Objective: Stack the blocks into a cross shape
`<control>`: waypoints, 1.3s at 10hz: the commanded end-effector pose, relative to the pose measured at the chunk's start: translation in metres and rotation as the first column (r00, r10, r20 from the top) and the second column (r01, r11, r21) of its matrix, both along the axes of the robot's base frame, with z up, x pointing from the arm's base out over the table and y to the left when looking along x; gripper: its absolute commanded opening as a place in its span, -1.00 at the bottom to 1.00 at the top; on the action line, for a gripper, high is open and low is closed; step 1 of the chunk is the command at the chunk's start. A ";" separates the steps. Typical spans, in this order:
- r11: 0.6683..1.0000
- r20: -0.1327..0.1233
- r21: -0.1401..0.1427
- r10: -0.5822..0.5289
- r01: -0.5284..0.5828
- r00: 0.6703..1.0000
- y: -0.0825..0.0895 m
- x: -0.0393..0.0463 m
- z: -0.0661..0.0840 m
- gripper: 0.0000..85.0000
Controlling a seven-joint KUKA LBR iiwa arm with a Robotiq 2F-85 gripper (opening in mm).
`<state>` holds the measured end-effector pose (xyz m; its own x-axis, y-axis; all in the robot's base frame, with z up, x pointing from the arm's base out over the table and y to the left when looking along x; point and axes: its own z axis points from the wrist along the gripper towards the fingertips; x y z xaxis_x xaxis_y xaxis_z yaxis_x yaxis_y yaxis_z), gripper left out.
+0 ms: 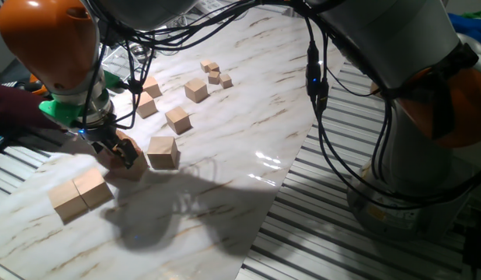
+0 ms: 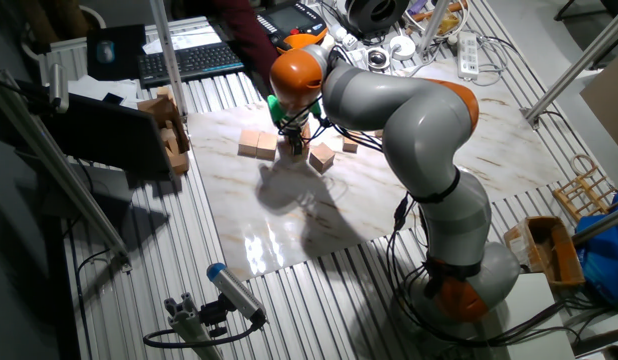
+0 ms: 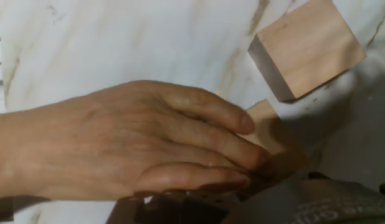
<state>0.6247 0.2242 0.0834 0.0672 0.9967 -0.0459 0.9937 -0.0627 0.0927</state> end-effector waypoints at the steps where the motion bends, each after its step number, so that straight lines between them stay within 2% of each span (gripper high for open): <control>1: 1.000 0.000 -0.001 0.000 0.000 1.000 0.000 0.0000 0.000 1.00; 3: 1.000 -0.001 0.002 -0.004 0.004 1.000 0.001 -0.0006 0.001 1.00; 5: 1.000 -0.015 0.013 -0.012 0.013 1.000 0.001 -0.0013 0.000 1.00; 7: 1.000 -0.025 0.014 -0.025 0.025 0.999 0.005 -0.0055 -0.001 1.00; 9: 0.999 -0.024 0.016 -0.029 0.030 0.999 0.010 -0.0080 0.000 1.00; 13: 1.000 -0.020 0.020 -0.017 0.017 1.000 0.010 -0.0077 -0.001 1.00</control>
<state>0.6171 0.2343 0.0821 0.0839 0.9961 -0.0276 0.9941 -0.0817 0.0718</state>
